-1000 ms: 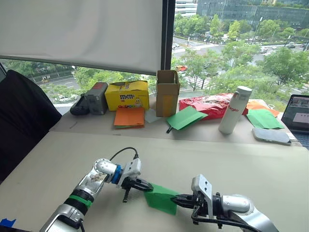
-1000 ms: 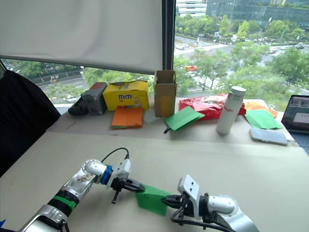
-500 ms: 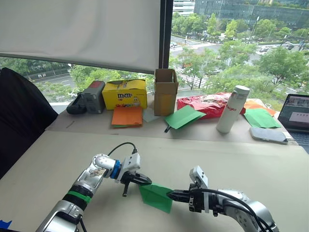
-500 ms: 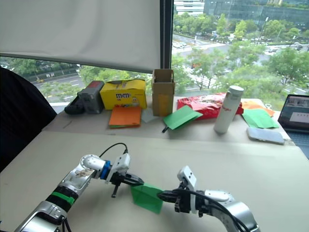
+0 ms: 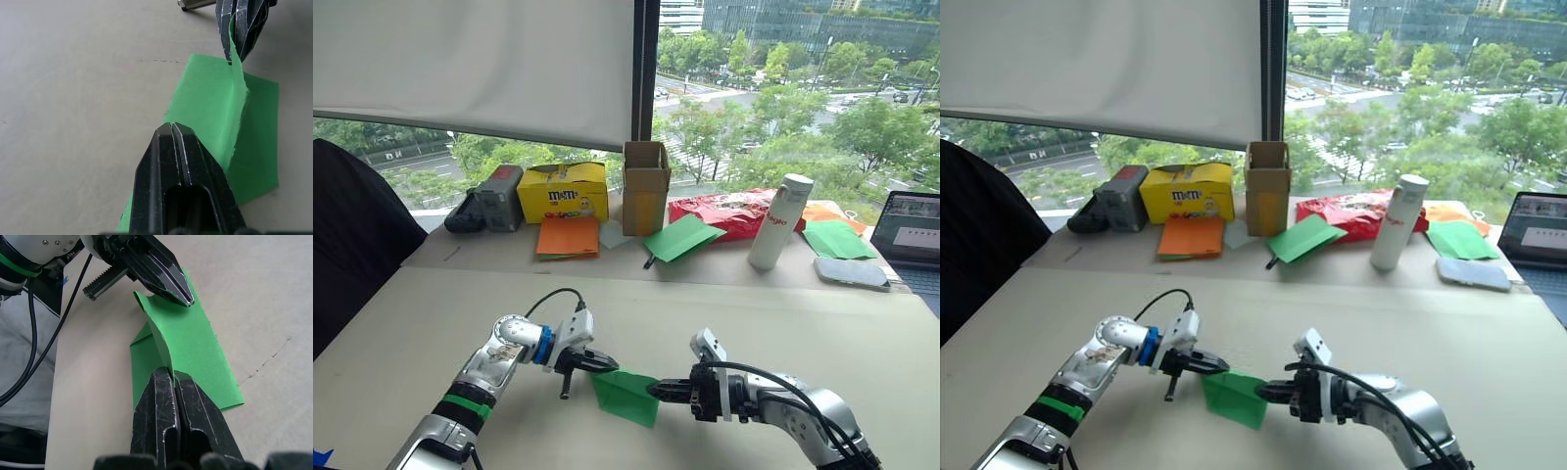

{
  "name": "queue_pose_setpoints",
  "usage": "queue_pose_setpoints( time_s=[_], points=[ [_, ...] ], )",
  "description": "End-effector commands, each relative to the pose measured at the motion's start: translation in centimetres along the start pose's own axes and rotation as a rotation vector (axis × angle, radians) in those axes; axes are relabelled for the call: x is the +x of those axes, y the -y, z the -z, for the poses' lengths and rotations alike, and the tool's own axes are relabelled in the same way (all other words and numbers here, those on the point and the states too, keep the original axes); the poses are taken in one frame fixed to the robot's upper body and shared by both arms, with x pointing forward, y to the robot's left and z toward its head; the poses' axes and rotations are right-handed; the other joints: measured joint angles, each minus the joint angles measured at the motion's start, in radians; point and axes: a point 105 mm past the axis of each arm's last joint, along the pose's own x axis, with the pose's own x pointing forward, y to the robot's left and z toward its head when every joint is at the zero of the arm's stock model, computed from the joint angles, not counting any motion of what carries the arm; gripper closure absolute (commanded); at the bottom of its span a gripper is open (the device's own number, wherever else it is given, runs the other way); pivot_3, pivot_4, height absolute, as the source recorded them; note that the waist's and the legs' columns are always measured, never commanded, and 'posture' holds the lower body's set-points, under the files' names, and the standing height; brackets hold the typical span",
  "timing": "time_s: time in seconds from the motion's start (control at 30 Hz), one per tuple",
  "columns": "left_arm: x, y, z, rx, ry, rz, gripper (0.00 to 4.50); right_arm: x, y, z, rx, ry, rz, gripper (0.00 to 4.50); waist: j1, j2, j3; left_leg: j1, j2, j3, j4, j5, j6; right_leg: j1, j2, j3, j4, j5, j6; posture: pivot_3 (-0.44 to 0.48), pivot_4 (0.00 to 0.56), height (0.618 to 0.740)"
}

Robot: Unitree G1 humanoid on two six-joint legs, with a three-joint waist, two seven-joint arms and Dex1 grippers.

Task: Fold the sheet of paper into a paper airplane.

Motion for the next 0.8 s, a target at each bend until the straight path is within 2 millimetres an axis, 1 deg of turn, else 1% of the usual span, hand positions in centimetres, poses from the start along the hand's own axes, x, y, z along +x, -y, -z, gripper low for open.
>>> queue_pose_setpoints(
  time_s=[0.03,0.13,0.23,0.33,0.47,0.63,0.8],
  points=[
    [-1.0,-0.7,-1.5,0.009,0.066,-0.046,4.50,0.2,1.6,3.2,0.109,-0.119,0.072,4.47,0.000,-0.001,-0.001,0.000,0.000,0.000,0.000,0.000,0.000,0.000,0.000,0.000,0.000,0.000,0.000,0.000,0.150,0.656],
    [-1.2,-0.6,-1.3,0.016,0.051,-0.049,4.50,0.4,1.9,3.5,0.108,-0.142,0.079,4.47,-0.003,-0.003,-0.002,0.002,0.000,0.000,0.000,0.000,0.000,0.001,0.000,0.000,0.000,0.000,0.000,0.000,0.150,0.656],
    [-1.1,-0.4,-1.2,0.014,0.054,-0.047,4.50,0.4,2.3,3.3,0.065,-0.170,0.103,4.47,-0.008,-0.004,-0.002,0.003,0.000,0.000,-0.001,0.000,0.000,0.002,0.000,0.000,0.000,0.000,0.000,0.000,0.150,0.656],
    [-1.3,-0.3,-1.0,0.016,0.047,-0.051,4.50,0.4,2.6,2.9,-0.011,-0.206,0.144,4.47,-0.013,-0.004,-0.003,0.004,0.001,0.000,-0.002,0.000,0.000,0.002,0.000,0.001,0.000,0.000,0.000,0.000,0.150,0.656],
    [-1.5,-0.3,-1.0,0.014,0.049,-0.058,4.50,0.5,2.3,2.1,-0.058,-0.224,0.160,4.47,-0.011,-0.004,-0.003,0.004,0.000,0.000,-0.002,0.000,0.000,0.001,-0.001,0.001,0.000,0.000,0.000,0.000,0.150,0.656],
    [-1.8,-0.3,-1.5,0.020,0.077,-0.067,4.50,0.6,2.0,2.2,-0.033,-0.220,0.140,4.47,-0.007,-0.003,-0.003,0.003,0.000,0.000,-0.003,0.000,0.000,0.001,-0.001,0.001,0.000,0.000,0.000,0.000,0.150,0.656],
    [-1.6,0.6,-2.1,0.044,0.107,-0.032,4.50,0.5,2.2,2.5,-0.026,-0.232,0.144,4.47,-0.006,-0.003,-0.002,0.003,0.000,0.000,-0.003,0.000,0.000,0.001,-0.002,0.001,0.000,0.000,0.000,0.000,0.150,0.656]
  ],
)
